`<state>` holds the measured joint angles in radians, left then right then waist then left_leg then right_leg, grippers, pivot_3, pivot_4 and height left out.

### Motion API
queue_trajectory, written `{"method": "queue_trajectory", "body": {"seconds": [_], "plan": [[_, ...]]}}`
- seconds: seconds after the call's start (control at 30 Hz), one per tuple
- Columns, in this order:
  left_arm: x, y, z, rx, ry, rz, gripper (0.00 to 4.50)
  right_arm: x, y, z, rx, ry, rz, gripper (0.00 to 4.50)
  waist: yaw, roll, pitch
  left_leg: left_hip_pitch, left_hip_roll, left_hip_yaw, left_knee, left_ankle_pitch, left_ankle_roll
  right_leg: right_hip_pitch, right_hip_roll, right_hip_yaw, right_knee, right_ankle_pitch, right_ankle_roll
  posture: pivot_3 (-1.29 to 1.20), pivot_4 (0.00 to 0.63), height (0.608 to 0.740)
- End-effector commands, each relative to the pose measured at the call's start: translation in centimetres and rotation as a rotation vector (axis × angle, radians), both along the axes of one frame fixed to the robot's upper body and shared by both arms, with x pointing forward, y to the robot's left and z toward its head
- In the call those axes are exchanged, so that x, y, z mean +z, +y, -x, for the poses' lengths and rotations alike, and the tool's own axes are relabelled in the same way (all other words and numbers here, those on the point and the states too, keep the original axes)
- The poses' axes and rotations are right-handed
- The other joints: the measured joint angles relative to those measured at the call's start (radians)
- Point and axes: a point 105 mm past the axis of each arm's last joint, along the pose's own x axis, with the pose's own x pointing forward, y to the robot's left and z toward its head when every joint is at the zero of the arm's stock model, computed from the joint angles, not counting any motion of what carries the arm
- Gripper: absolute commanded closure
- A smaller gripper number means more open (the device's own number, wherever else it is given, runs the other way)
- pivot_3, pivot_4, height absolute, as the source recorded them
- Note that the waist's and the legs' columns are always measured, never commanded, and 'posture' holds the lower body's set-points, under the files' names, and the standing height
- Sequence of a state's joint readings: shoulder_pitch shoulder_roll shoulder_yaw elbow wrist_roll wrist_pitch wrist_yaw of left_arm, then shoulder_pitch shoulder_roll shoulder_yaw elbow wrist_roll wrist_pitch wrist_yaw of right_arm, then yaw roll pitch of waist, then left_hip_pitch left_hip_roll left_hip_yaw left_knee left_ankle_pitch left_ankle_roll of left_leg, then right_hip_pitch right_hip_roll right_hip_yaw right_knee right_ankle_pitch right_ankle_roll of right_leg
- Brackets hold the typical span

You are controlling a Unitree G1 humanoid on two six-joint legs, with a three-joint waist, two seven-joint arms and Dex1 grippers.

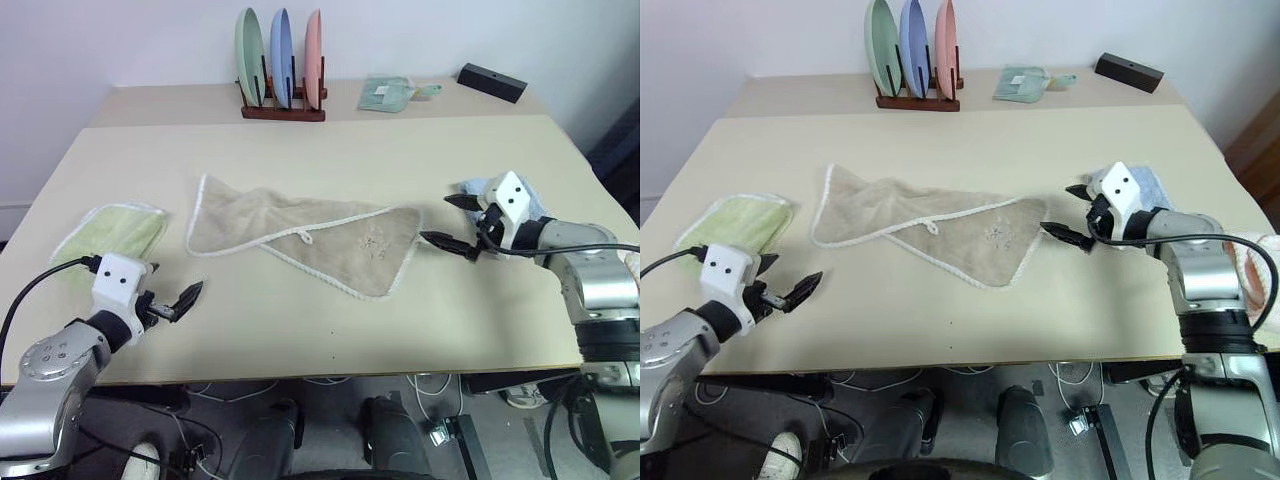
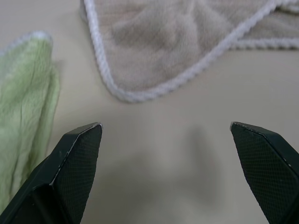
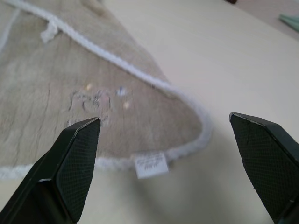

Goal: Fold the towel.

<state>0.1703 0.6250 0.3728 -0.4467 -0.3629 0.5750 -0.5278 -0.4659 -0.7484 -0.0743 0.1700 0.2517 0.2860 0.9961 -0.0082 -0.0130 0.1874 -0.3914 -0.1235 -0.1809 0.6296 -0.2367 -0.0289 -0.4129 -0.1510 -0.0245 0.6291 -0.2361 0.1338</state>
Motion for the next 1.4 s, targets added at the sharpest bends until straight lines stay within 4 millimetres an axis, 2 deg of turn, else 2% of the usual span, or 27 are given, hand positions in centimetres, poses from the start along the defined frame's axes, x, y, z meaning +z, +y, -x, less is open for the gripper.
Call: {"method": "queue_trajectory", "body": {"seconds": [0.03,0.37,0.57,0.7,0.83,1.0,1.17,1.27,1.4], "plan": [[1.5,0.1,-0.2,0.000,-0.055,-0.029,0.02,0.8,1.0,0.6,0.034,-0.031,0.000,0.00,0.000,0.000,0.000,0.000,0.000,0.000,0.000,0.000,0.000,0.000,0.000,0.000,0.000,0.000,0.000,0.00,0.150,0.740],[2.3,-1.0,-0.8,-0.003,-0.115,-0.057,0.02,0.3,3.6,-0.1,0.089,-0.040,-0.037,0.00,-0.001,0.000,0.000,0.000,0.000,0.003,0.000,0.000,0.000,-0.001,0.000,0.002,0.000,0.000,0.000,0.00,0.150,0.740],[1.9,-1.8,-0.9,-0.076,-0.087,-0.100,0.02,-0.2,4.8,0.4,0.117,0.002,-0.090,0.00,0.001,0.000,0.000,0.000,0.000,0.006,-0.001,0.000,0.000,-0.001,0.000,0.003,0.000,0.000,0.000,0.00,0.150,0.740],[0.9,-1.1,-2.4,-0.120,-0.050,-0.349,0.02,-0.4,5.6,0.7,0.123,0.000,-0.100,0.00,0.003,0.000,0.000,0.000,0.001,0.007,-0.001,0.000,0.000,-0.002,0.001,0.003,0.000,0.000,0.000,0.00,0.150,0.740],[0.6,-0.4,-4.3,-0.143,-0.051,-0.400,0.02,-0.1,6.1,0.5,0.090,-0.037,-0.119,0.00,0.001,0.000,0.000,0.000,0.000,0.008,-0.001,-0.001,0.002,-0.004,0.001,0.008,0.000,0.000,0.000,0.00,0.150,0.740],[-1.0,-0.5,-6.4,-0.213,-0.009,-0.416,0.02,0.2,6.1,0.6,0.063,-0.062,-0.136,0.00,0.000,0.000,0.000,0.000,0.000,0.009,-0.002,-0.001,0.002,-0.006,0.001,0.010,0.000,0.001,0.002,0.00,0.150,0.740],[-2.0,0.0,-9.1,-0.271,0.009,-0.531,0.02,-0.1,5.9,1.1,0.031,-0.075,-0.146,0.00,0.016,0.001,-0.001,0.000,0.000,0.011,0.000,-0.001,0.002,-0.006,0.001,0.012,0.001,0.003,0.002,0.00,0.150,0.740],[-1.6,0.1,-10.6,-0.263,-0.017,-0.524,0.82,-0.3,6.2,1.5,0.031,-0.075,-0.148,0.00,0.019,0.002,-0.001,0.001,0.000,0.012,0.000,-0.001,0.002,-0.006,0.001,0.013,0.001,0.003,0.003,0.00,0.150,0.740],[-1.6,0.2,-11.0,-0.284,-0.026,-0.532,2.83,-0.1,6.5,1.8,0.028,-0.081,-0.149,0.00,0.012,0.002,-0.001,0.001,0.000,0.012,-0.001,-0.001,0.002,-0.007,0.001,0.014,0.001,0.003,0.003,0.00,0.150,0.740]]}}
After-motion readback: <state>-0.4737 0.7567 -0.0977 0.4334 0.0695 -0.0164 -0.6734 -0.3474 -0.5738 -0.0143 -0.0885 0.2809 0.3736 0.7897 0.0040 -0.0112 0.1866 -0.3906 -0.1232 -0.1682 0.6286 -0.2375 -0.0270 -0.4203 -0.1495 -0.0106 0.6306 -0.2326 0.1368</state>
